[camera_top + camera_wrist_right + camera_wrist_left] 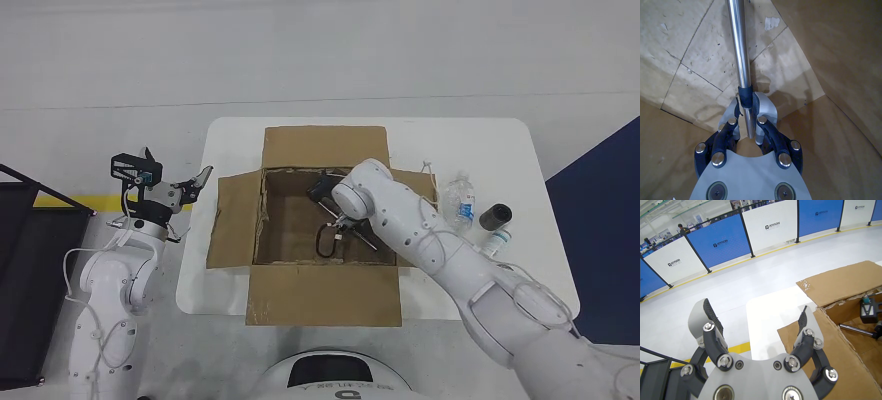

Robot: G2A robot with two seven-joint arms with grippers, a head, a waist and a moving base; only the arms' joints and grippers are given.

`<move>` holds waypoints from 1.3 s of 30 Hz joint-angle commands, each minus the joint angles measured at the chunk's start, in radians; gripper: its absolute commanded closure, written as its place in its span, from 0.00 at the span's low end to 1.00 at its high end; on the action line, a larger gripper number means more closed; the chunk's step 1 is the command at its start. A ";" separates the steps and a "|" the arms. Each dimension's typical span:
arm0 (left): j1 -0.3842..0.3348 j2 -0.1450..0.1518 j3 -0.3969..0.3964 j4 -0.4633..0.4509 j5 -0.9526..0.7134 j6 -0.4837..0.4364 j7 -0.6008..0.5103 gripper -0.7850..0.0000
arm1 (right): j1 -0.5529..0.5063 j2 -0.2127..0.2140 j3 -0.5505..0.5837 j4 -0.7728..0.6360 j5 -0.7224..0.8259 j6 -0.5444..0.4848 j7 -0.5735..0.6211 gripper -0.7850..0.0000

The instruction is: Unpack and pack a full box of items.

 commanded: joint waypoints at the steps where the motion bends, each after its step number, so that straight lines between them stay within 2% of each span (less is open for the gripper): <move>1: 0.000 0.000 0.000 0.000 0.000 0.000 0.000 0.00 | 0.005 -0.005 -0.002 0.017 0.006 -0.006 -0.011 0.84; 11: 0.000 0.000 0.000 0.000 0.000 0.000 0.000 0.00 | 0.026 -0.034 -0.019 0.073 0.022 -0.021 -0.069 0.85; 13: 0.000 0.000 0.000 0.000 0.000 0.000 0.000 0.00 | 0.028 -0.038 -0.017 0.077 0.030 -0.024 -0.082 0.88; 14: 0.000 0.000 0.000 0.000 0.000 0.000 0.000 0.00 | 0.029 -0.039 -0.016 0.079 0.032 -0.024 -0.084 0.98; 15: 0.000 0.000 0.000 0.000 0.000 0.000 0.000 0.00 | 0.030 -0.040 -0.015 0.081 0.032 -0.022 -0.085 1.00; 23: 0.000 0.000 0.000 0.000 0.000 0.000 0.000 0.00 | 0.020 -0.039 0.004 0.061 0.013 0.011 -0.095 1.00; 30: 0.000 0.000 0.000 0.000 0.000 0.000 0.000 0.00 | -0.059 -0.002 0.081 -0.119 -0.015 0.052 -0.101 1.00; 39: 0.000 0.000 0.000 0.000 0.000 0.000 0.000 0.00 | -0.291 0.083 0.285 -0.538 -0.092 0.075 -0.109 1.00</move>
